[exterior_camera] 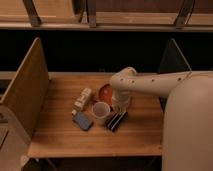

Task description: Push the eraser across the table

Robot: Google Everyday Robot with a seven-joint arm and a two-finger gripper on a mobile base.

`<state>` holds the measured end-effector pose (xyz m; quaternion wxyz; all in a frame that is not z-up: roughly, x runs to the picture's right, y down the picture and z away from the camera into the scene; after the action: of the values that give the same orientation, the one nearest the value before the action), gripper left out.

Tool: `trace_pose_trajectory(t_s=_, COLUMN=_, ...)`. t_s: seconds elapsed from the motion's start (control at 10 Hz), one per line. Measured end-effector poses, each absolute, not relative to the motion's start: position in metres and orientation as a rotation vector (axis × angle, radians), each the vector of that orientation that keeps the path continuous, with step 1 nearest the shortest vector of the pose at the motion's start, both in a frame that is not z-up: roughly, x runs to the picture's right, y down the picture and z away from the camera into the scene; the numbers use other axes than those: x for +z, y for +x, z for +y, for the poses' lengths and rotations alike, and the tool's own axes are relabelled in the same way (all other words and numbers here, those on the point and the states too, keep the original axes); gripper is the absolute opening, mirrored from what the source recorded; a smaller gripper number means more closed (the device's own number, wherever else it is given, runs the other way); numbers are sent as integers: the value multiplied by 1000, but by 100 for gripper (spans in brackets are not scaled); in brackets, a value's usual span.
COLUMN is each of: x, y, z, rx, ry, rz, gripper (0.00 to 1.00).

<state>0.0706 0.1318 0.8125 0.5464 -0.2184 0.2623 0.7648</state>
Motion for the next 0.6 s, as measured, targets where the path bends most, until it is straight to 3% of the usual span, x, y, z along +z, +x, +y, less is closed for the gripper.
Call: trace_pose_trajectory(t_s=0.6, x=812, y=65, z=129, rx=1804, ry=-521, rz=598, gripper=0)
